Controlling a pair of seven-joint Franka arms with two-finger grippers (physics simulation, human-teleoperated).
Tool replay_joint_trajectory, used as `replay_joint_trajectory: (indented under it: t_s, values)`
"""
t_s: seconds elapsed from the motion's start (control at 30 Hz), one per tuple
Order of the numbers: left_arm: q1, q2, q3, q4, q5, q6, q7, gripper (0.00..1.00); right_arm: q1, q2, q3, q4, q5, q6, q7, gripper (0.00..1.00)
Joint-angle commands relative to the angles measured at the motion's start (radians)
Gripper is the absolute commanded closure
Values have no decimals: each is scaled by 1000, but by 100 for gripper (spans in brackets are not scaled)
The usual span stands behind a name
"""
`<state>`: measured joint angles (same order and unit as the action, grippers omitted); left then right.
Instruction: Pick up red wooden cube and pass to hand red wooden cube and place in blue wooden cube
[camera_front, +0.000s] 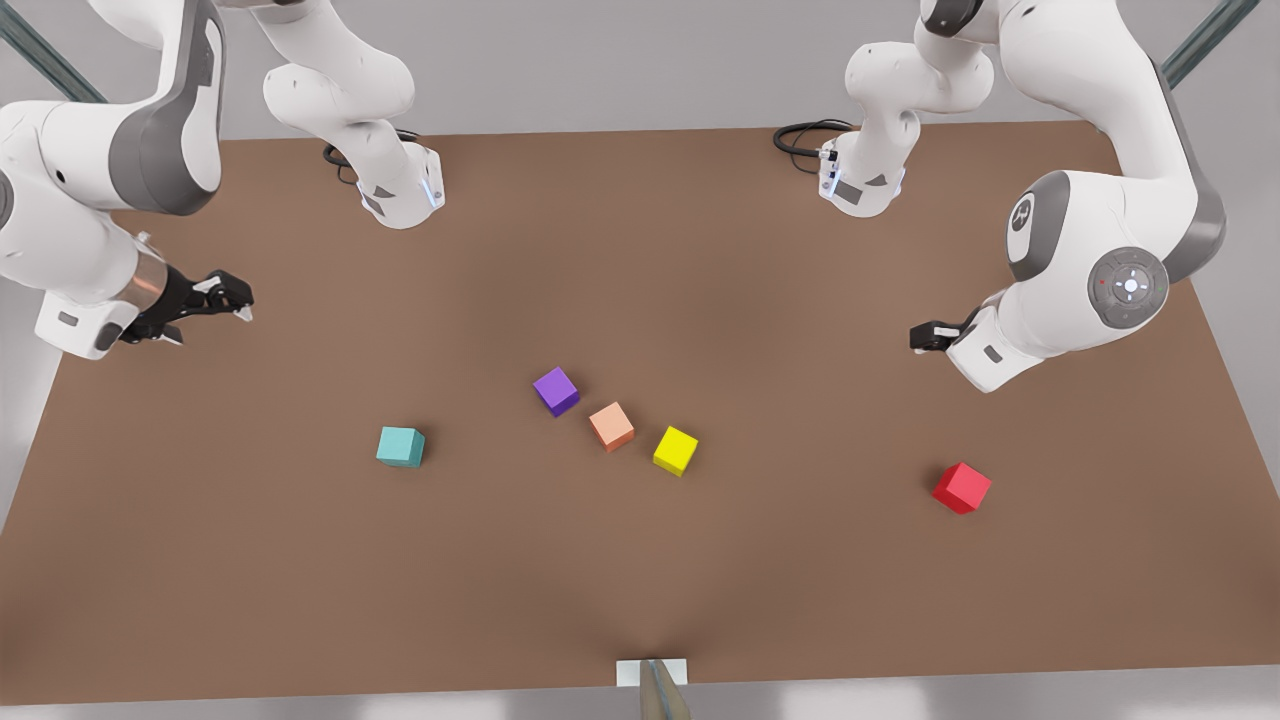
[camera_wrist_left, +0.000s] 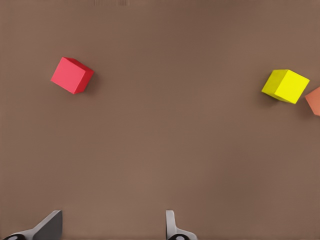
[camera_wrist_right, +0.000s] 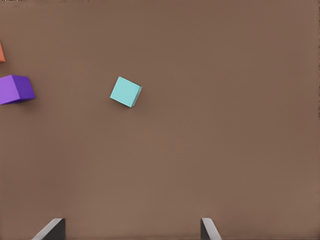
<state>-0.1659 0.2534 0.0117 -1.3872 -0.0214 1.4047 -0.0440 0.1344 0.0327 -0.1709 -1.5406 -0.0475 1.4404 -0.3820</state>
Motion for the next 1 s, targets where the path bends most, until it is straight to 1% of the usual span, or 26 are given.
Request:
replay_joint_trajectory:
  t_s: [0.0,0.07,0.1,0.13,0.17,0.2,0.27,0.33,0.4,0.53,0.77,0.97]
  values:
    - [0,-2,1,1,3,2,6,0,10,0,-2,0,-5,5,150,0]
    - [0,1,1,1,3,3,4,0,10,4,-2,0,-5,6,149,0]
    - [-7,59,2,7,9,36,-2,0,10,6,-2,0,-2,8,149,0]
    - [-26,118,34,14,11,118,-39,0,8,7,-2,0,9,14,149,0]
    - [-29,207,71,72,8,177,-86,0,8,9,-2,-1,11,17,149,0]
    - [-26,311,89,168,8,184,-115,0,8,9,-2,-3,11,18,149,0]
    - [-18,429,145,175,8,367,-224,0,8,9,-2,-1,9,18,147,0]
    - [42,510,162,168,-35,479,-304,0,8,9,-2,-6,9,18,146,0]
    - [54,530,189,126,-80,591,-428,0,8,7,-4,-9,9,18,146,0]
    - [89,535,209,93,-164,591,-645,0,10,6,-2,-7,8,18,146,0]
    - [95,530,212,73,-184,588,-771,0,10,9,-2,-12,9,26,144,0]
    - [94,538,220,24,-186,591,-783,0,10,10,-2,-38,9,51,141,0]
